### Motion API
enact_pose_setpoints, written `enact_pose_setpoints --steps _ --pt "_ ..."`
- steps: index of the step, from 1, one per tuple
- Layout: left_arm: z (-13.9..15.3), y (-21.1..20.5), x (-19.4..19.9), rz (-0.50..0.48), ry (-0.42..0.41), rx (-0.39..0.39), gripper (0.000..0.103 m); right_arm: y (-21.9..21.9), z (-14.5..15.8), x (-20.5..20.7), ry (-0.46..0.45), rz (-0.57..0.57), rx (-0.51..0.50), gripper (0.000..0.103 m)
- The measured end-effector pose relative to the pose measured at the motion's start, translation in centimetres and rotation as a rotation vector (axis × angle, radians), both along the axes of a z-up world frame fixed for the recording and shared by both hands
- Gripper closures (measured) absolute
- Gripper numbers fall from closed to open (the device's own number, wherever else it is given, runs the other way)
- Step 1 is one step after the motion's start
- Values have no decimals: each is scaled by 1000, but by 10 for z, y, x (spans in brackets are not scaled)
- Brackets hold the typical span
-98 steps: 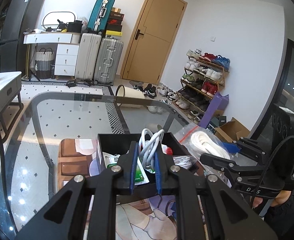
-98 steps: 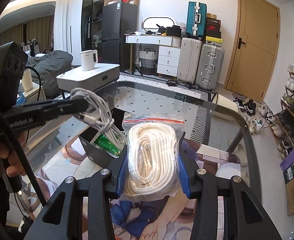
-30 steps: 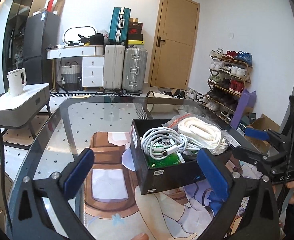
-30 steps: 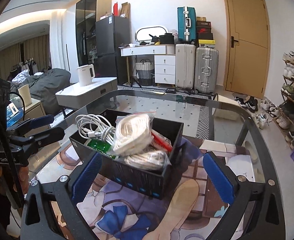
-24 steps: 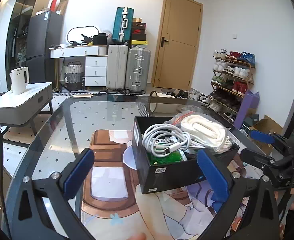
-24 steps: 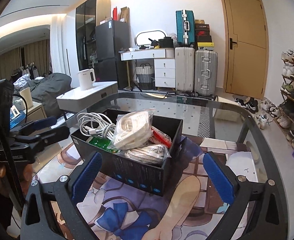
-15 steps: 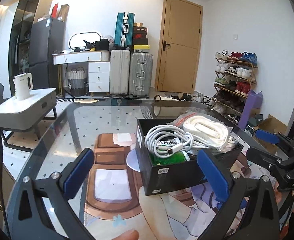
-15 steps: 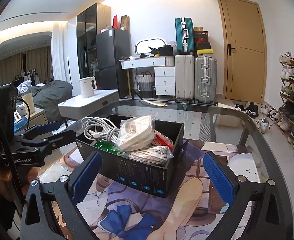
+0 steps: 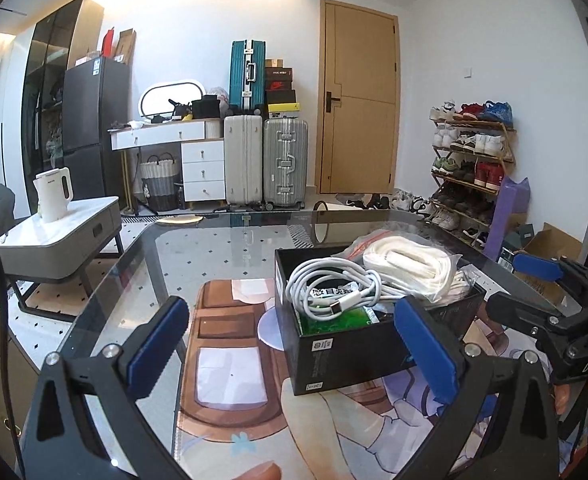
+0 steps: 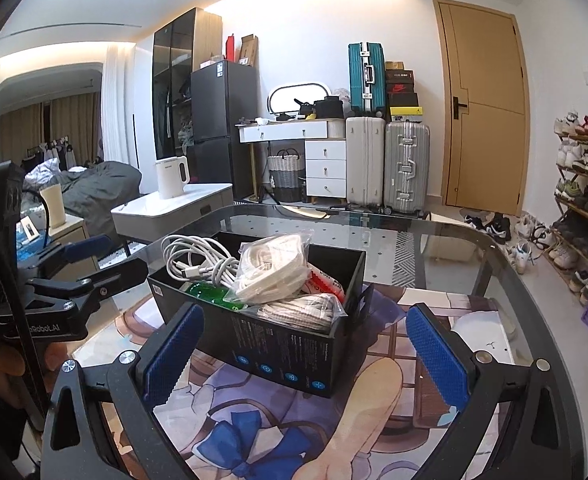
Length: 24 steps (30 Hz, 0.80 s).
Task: Organize soft objects
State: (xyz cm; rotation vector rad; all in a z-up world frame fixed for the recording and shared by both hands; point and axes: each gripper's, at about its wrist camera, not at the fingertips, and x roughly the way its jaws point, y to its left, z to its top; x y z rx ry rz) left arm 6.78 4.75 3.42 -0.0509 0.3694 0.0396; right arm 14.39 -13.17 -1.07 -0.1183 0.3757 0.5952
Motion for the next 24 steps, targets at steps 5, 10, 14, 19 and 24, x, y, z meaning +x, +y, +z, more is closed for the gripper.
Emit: enact_pose_setpoints --steps 5,10,14,19,24 --pt "1 2 -1 7 -2 -12 0 0 1 -1 -7 -2 -3 1" --pt "1 2 -2 4 -2 -14 0 1 1 -1 -6 -1 -1 1" --pt "0 3 -1 5 1 -19 0 1 1 -2 -5 -1 -1 1" --pt "0 3 -1 5 -1 -17 0 0 1 -1 -6 -2 -2 1" --pt "0 3 -1 4 -2 -18 0 0 1 -1 -7 -1 -1 1"
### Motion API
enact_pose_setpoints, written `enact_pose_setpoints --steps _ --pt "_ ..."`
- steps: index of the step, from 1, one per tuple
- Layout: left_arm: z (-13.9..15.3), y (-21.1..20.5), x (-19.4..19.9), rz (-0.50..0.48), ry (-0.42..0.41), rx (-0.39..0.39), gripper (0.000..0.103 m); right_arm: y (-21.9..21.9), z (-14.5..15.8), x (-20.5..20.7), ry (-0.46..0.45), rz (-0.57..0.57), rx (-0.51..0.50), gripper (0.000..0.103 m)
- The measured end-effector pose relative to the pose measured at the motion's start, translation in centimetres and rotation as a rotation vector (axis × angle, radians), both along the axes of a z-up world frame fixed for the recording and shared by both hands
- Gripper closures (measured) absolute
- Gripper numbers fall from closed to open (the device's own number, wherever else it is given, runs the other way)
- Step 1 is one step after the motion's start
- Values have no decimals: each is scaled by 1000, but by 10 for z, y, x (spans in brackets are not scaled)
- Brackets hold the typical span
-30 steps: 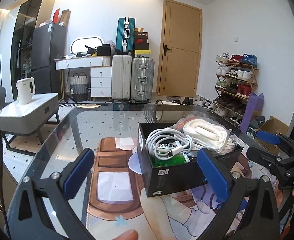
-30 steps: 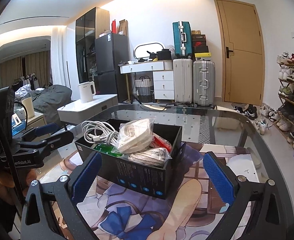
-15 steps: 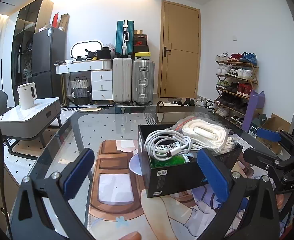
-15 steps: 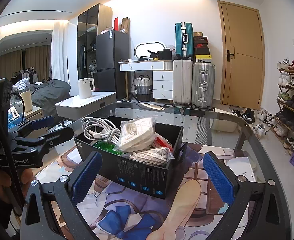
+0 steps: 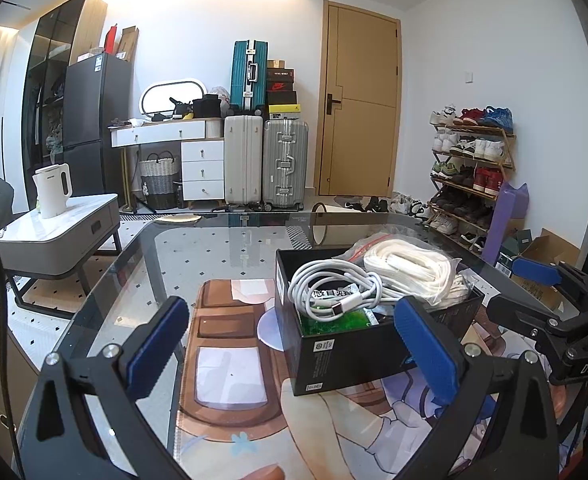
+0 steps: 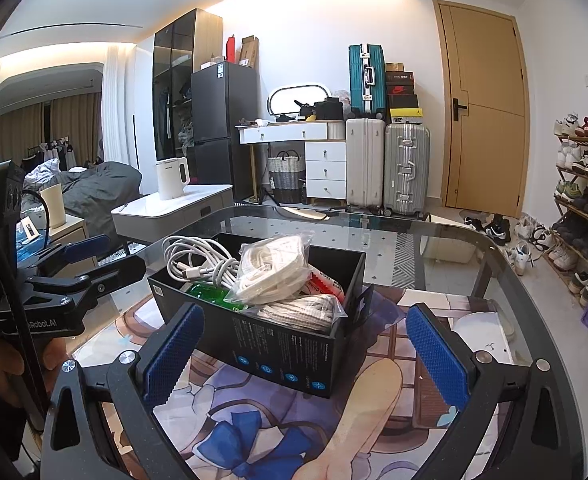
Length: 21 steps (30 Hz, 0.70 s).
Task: Organize soft objects
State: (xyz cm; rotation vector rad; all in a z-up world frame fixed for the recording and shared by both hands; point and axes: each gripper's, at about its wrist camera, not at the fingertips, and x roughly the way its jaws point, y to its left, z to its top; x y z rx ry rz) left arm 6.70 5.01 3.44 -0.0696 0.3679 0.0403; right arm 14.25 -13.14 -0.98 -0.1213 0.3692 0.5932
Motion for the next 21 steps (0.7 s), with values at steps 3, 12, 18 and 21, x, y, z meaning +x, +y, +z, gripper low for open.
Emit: enact_pose_setpoints --steps 3,12,18,21 --pt "0 0 0 2 0 -2 0 0 0 0 0 -1 -1 1" --pt "0 0 0 2 0 -6 0 0 0 0 3 0 -1 1" --pt "0 4 0 20 5 -20 0 1 -1 0 -1 0 2 1" --pt "-1 5 0 21 5 -30 0 0 0 0 -1 1 2 1"
